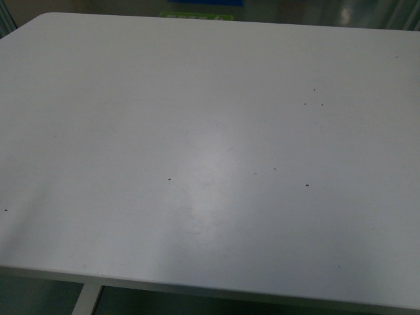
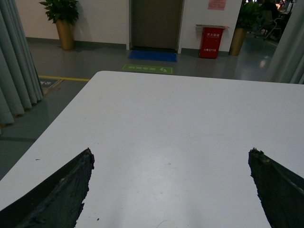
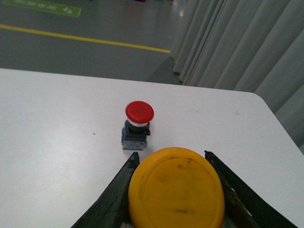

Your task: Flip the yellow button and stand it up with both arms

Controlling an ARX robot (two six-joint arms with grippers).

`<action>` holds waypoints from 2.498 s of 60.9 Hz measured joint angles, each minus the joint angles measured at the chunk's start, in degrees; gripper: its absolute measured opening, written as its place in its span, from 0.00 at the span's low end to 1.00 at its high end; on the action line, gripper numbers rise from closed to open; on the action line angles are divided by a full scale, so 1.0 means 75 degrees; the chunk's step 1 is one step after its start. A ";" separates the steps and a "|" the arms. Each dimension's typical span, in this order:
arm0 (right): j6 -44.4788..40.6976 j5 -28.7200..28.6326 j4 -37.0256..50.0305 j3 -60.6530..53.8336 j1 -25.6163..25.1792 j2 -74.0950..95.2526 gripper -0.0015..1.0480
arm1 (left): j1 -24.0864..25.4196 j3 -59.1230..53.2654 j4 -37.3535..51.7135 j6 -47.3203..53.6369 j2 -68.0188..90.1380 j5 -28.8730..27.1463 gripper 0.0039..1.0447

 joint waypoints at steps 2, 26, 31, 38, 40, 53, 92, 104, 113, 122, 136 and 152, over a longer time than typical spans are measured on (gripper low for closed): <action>-0.0111 -0.0003 -0.0087 0.0000 -0.0026 0.0041 0.33 | 0.0000 0.0000 0.0000 0.0000 0.0000 0.0000 0.94; -0.0204 0.0076 -0.0574 0.0259 -0.0029 0.0976 0.33 | 0.0000 0.0000 0.0000 0.0003 0.0000 0.0000 0.94; -0.0184 0.0160 -0.0583 0.0469 -0.0029 0.1224 0.33 | 0.0000 0.0000 -0.0003 0.0000 0.0000 0.0000 0.94; -0.0146 0.0216 -0.0595 0.0624 -0.0029 0.1393 0.32 | 0.0000 0.0000 -0.0003 0.0000 0.0000 0.0000 0.94; -0.0140 0.0227 -0.0597 0.0647 -0.0026 0.1428 0.32 | 0.0000 0.0000 -0.0003 0.0000 0.0000 0.0000 0.94; -0.0152 0.0262 -0.0632 0.0766 -0.0026 0.1617 0.32 | 0.0000 0.0000 -0.0003 0.0000 0.0000 0.0000 0.94; -0.0204 0.0347 -0.0615 0.0766 -0.0073 0.1909 0.32 | 0.0000 0.0000 -0.0003 0.0003 0.0000 0.0003 0.94; -0.0119 0.0341 -0.0650 0.0781 -0.0073 0.1912 0.32 | 0.0003 0.0000 -0.0003 0.0000 0.0000 0.0000 0.94; -0.0052 0.0323 -0.0714 0.0816 -0.0070 0.1912 0.41 | 0.0000 0.0000 -0.0003 0.0000 0.0000 0.0000 0.94; 0.0026 0.0236 -0.0734 0.0825 -0.0070 0.1912 0.61 | 0.0000 0.0000 -0.0003 0.0000 0.0000 0.0000 0.94; 0.0271 0.0111 -0.0848 0.0839 -0.0070 0.1891 0.95 | 0.0000 0.0000 -0.0003 0.0000 0.0000 0.0000 0.94; 0.0475 -0.0006 -0.0874 0.0839 -0.0070 0.1641 0.93 | 0.0000 0.0000 -0.0003 0.0000 0.0000 0.0000 0.94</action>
